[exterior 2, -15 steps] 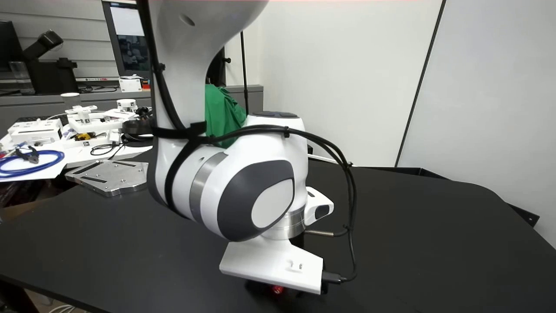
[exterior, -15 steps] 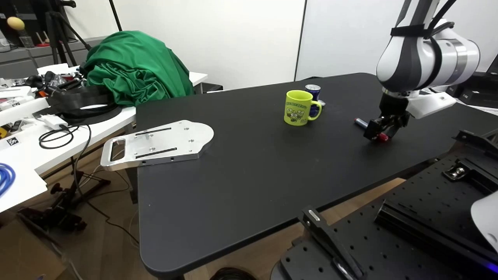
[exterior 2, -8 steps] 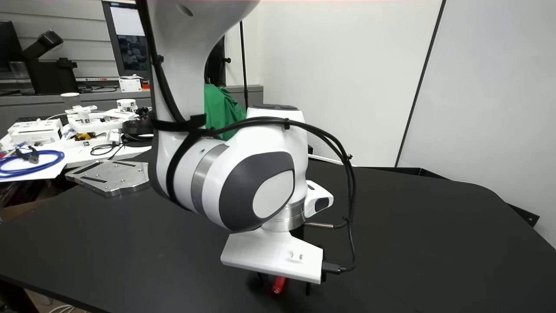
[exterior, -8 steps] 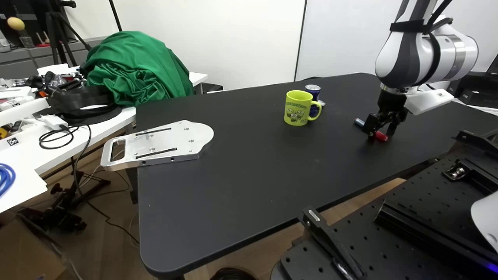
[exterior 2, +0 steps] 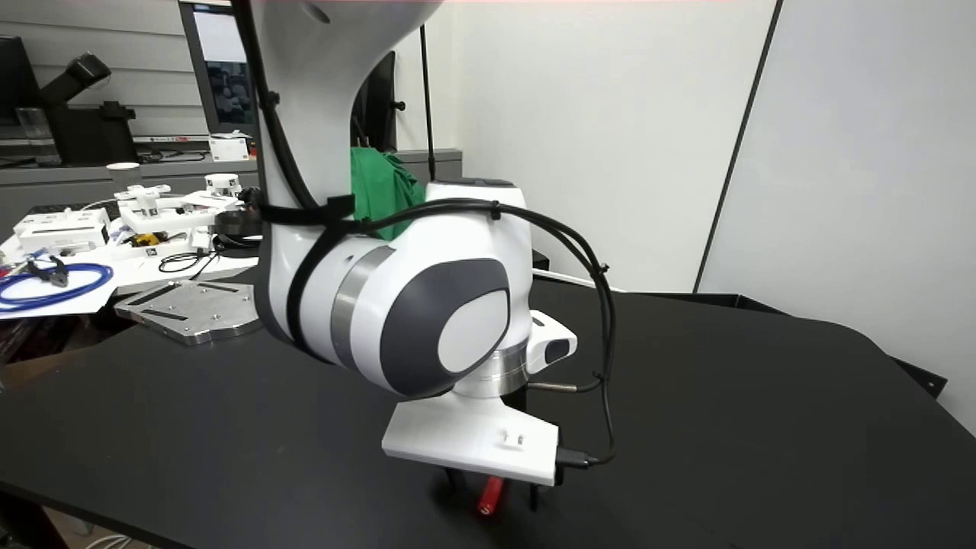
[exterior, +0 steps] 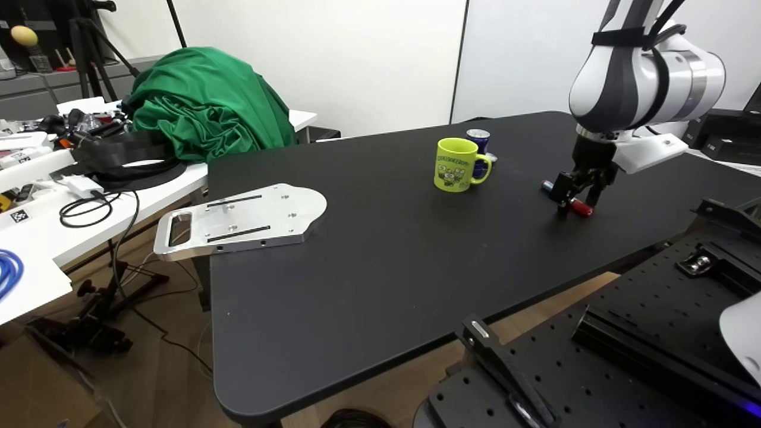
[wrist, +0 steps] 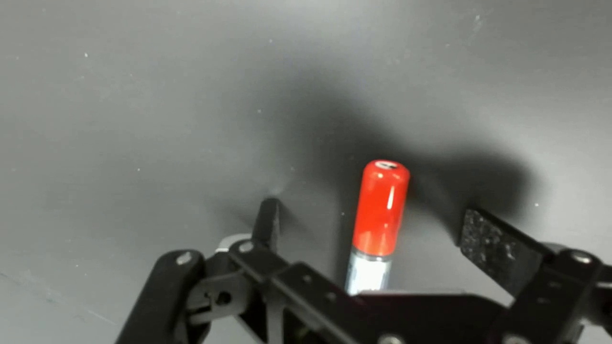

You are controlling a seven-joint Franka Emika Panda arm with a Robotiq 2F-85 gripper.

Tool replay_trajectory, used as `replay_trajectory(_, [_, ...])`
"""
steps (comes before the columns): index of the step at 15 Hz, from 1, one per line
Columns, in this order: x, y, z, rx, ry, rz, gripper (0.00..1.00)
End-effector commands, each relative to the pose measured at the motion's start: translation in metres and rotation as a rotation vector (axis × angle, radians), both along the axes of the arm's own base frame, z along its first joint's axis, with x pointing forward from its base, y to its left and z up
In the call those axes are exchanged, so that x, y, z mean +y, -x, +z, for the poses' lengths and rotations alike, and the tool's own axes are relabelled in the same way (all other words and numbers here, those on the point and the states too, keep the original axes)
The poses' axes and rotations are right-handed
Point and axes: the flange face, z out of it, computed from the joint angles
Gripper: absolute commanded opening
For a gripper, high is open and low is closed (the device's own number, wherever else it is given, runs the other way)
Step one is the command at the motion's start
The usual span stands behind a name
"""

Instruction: Pick up the marker, put it in the mug, remove it from the mug, put it on the table, and then put it back in the mug

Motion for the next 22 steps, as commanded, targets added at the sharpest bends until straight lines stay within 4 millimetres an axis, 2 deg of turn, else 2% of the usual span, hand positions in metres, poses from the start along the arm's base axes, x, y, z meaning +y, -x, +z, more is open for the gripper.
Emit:
replay_trajectory(1, [0.007,-0.002,0.005,0.002,0.0,-0.014,0.67])
replay_trajectory(9, [0.011,-0.006,0.011,-0.009,0.009,-0.007,0.12])
replay_trajectory(11, [0.013,-0.007,0.013,-0.009,0.012,-0.01,0.02])
replay_trajectory(12, [0.013,-0.008,0.014,-0.008,0.014,-0.013,0.06])
replay_trajectory(18, [0.023,-0.014,0.024,-0.02,0.022,-0.007,0.06])
replay_trajectory(22, [0.028,-0.022,0.038,-0.037,0.029,0.002,0.06])
